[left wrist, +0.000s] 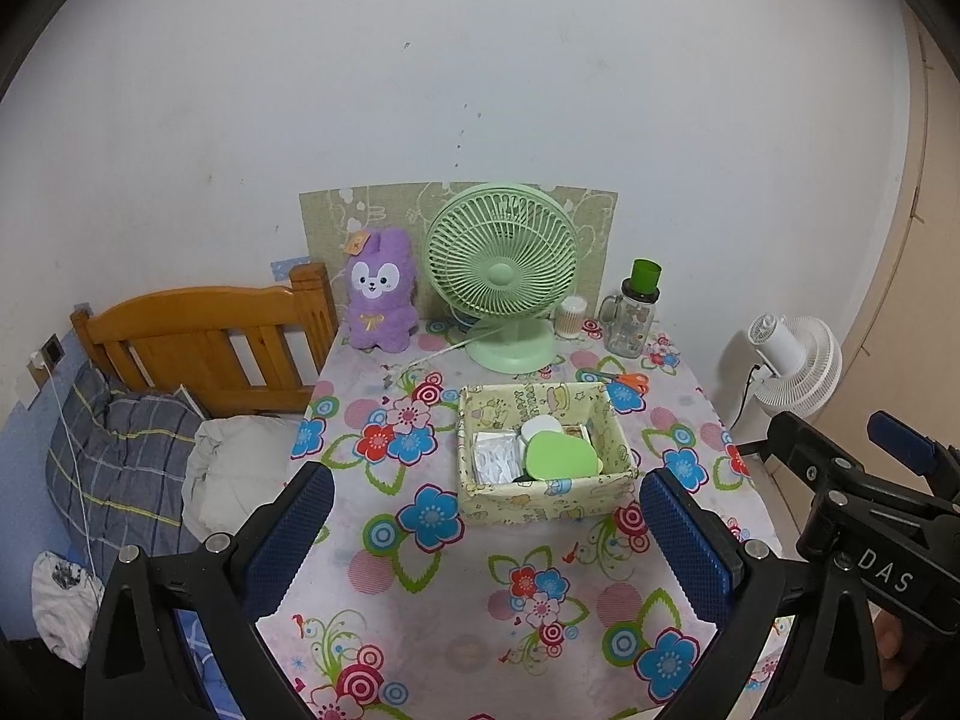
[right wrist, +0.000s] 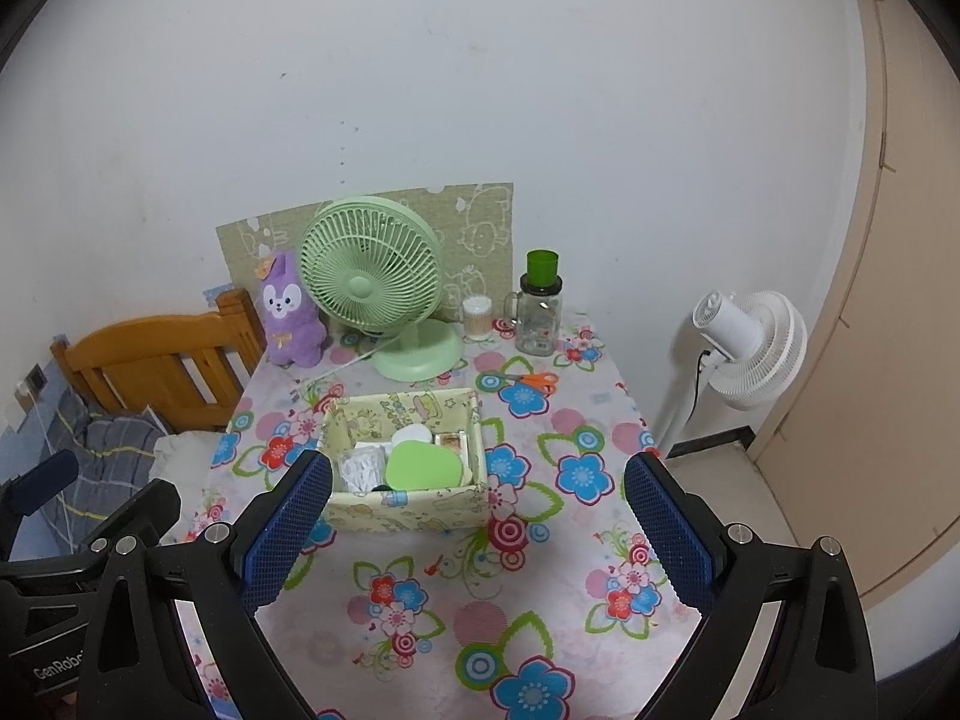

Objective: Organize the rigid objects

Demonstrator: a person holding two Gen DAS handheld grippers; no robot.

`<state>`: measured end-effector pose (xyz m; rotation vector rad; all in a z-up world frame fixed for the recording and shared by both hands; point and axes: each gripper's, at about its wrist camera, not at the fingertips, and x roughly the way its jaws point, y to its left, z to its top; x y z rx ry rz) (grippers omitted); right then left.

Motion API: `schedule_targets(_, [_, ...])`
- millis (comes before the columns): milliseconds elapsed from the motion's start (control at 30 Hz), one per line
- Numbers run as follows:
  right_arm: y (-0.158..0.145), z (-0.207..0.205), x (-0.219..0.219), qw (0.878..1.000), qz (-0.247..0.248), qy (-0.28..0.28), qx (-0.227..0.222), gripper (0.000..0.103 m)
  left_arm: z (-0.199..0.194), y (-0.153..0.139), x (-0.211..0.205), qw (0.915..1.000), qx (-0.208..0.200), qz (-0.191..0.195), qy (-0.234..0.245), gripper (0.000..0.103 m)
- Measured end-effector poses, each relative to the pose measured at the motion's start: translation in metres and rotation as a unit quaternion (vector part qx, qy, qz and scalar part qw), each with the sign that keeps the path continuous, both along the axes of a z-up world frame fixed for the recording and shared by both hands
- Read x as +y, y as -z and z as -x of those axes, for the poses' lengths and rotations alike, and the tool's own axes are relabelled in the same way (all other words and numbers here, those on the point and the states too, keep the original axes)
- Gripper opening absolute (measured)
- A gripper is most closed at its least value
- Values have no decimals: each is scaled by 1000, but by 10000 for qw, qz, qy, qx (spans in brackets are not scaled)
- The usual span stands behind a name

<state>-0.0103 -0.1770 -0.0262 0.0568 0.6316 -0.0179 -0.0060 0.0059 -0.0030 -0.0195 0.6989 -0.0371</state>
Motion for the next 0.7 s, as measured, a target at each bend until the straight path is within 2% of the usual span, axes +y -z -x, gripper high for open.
schedule_targets(700, [1,1,-1,9998,118,132,19,99,1,0,-3,9999,-37,-85,90,103])
